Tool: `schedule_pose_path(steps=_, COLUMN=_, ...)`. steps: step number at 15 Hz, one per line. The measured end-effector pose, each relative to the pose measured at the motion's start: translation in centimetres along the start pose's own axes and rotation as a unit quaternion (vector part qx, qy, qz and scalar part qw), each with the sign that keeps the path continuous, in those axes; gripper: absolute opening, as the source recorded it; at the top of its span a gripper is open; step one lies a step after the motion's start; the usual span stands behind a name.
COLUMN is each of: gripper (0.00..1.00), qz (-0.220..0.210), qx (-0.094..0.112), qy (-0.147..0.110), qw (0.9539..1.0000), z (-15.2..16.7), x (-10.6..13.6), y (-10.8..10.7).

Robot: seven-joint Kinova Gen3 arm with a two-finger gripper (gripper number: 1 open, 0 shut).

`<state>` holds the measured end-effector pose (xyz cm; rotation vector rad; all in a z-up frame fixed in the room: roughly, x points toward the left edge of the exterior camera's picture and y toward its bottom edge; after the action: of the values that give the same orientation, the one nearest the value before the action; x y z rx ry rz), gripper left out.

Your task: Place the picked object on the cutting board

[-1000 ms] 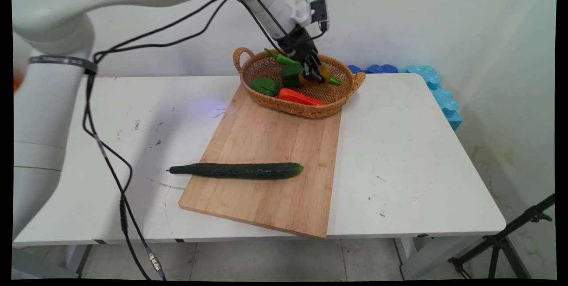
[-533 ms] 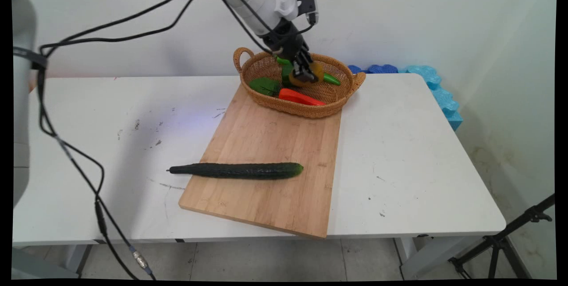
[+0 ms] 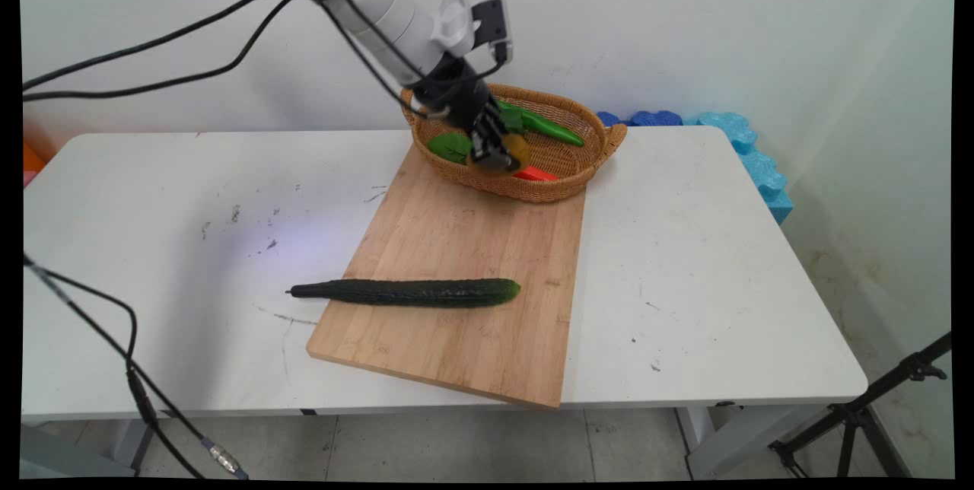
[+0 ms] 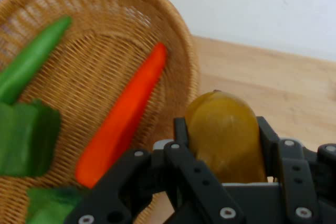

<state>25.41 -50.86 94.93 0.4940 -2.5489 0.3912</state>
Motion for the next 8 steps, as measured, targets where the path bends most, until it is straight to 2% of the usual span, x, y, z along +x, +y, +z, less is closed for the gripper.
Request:
schedule_pose_path(steps=4, gripper=0.0, qz=0.005, qx=-0.015, qy=-0.01, qw=0.9998, z=0.0, x=-2.4, y=2.1)
schedule_pose_path(steps=8, gripper=0.0, qz=0.01, qx=-0.025, qy=-0.015, qw=0.9995, z=1.3, x=-4.0, y=3.1)
